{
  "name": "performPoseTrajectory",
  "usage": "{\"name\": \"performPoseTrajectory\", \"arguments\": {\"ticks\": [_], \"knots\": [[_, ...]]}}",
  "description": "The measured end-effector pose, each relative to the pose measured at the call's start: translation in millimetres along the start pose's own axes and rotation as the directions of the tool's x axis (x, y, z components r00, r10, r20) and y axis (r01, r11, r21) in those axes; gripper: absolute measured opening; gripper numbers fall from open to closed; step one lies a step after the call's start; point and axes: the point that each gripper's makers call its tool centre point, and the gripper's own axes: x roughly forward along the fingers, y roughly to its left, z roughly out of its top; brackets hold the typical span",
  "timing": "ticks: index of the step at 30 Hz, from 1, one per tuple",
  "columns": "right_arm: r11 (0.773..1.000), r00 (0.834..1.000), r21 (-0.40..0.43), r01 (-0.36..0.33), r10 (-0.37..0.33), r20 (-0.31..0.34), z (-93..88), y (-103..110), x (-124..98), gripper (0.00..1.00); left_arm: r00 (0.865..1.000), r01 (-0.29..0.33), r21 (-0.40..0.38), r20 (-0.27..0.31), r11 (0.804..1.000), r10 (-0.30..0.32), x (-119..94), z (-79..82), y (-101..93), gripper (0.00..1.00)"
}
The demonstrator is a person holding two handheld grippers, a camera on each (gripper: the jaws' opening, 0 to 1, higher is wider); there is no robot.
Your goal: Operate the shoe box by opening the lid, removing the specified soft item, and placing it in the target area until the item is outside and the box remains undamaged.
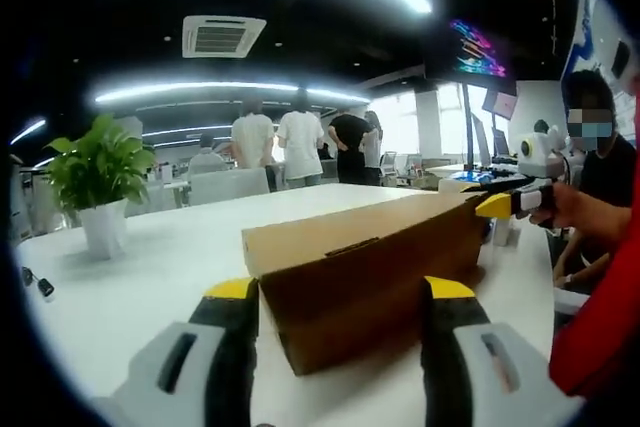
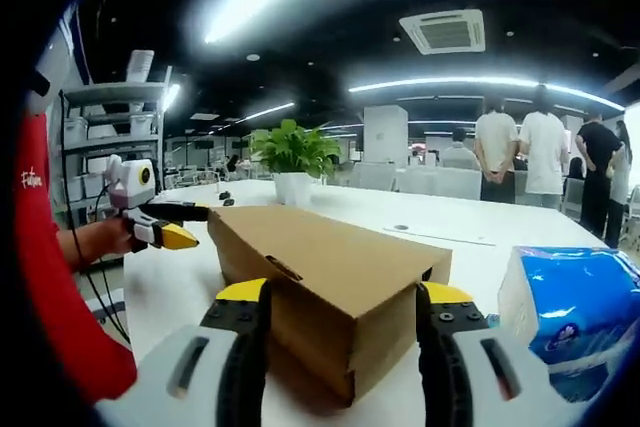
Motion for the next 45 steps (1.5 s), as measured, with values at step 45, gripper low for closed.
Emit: {"name": "performPoseTrajectory", "arguments": {"ticks": [45], "knots": [[0.957,1.0,-0.289,0.021,-0.015,0.021,5.9,-11,-2,0.67,0.999,-0.049,0.172,0.025,0.984,0.045,3,9.6,-2.5,0.58]]}}
